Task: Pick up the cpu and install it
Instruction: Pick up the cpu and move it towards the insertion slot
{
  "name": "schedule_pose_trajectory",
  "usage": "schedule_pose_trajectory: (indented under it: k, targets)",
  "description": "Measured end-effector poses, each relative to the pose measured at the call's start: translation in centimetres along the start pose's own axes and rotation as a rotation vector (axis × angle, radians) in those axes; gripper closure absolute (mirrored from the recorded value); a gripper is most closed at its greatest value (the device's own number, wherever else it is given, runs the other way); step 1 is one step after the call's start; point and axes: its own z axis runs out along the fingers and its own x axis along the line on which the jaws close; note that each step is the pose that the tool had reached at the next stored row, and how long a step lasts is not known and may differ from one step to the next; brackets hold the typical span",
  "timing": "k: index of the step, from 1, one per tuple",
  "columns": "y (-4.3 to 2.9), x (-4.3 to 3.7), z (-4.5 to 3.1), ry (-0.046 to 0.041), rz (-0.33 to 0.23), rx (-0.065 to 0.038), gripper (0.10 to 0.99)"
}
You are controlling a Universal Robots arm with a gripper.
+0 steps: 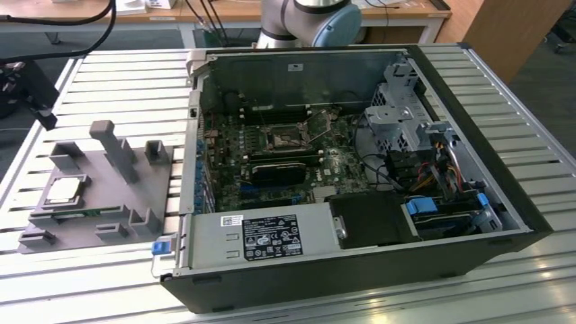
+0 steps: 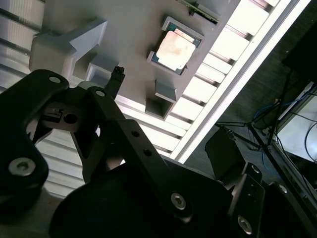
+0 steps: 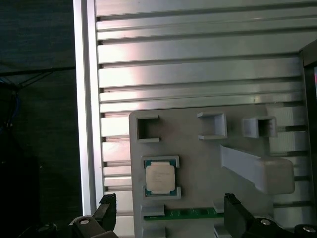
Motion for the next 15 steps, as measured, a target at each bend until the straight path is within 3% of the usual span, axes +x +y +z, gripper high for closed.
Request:
schedule_pose_trajectory:
  k: [15]
  targets:
    - [-0.11,-0.03,2.33,0.0012,-0.016,0.000,0.149]
